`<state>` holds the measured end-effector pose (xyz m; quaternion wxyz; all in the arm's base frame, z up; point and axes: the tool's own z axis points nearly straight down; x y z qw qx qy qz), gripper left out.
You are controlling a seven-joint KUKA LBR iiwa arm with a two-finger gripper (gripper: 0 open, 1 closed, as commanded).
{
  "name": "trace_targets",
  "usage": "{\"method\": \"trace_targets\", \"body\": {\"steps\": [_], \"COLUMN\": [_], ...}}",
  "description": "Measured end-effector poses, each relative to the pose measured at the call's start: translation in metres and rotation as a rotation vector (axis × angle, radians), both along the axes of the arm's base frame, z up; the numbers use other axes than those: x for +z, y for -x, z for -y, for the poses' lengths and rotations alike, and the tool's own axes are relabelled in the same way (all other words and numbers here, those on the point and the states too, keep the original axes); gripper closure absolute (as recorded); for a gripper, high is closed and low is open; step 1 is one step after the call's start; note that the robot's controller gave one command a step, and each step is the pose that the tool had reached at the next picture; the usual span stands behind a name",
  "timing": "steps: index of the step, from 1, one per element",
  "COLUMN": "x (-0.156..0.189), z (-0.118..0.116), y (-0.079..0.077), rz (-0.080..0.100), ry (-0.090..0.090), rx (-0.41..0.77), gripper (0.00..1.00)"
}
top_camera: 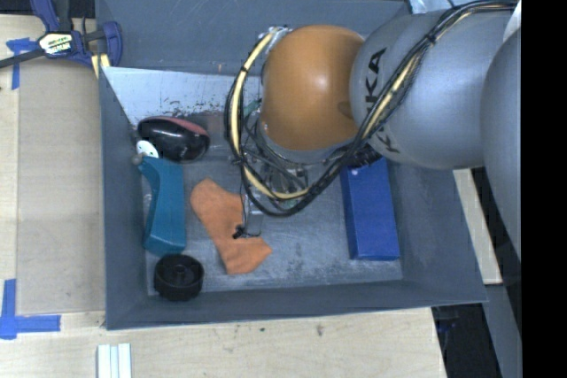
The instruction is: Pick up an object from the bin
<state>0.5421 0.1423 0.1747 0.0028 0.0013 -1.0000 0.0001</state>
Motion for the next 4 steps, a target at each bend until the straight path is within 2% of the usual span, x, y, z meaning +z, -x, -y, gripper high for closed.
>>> {"method": "trace_targets", "body": {"steps": [2,3,4], "x": [0.002,0.008,-0.01], "z": [0.0,0.011,0.003], "y": [-0.004,0.029,0.007], "rz": [0.01,-0.006,0.02], "ry": [-0.002,0.002,-0.003], "rx": [0.008,0.034,0.045], "gripper": [0.0,0.0,0.0]}}
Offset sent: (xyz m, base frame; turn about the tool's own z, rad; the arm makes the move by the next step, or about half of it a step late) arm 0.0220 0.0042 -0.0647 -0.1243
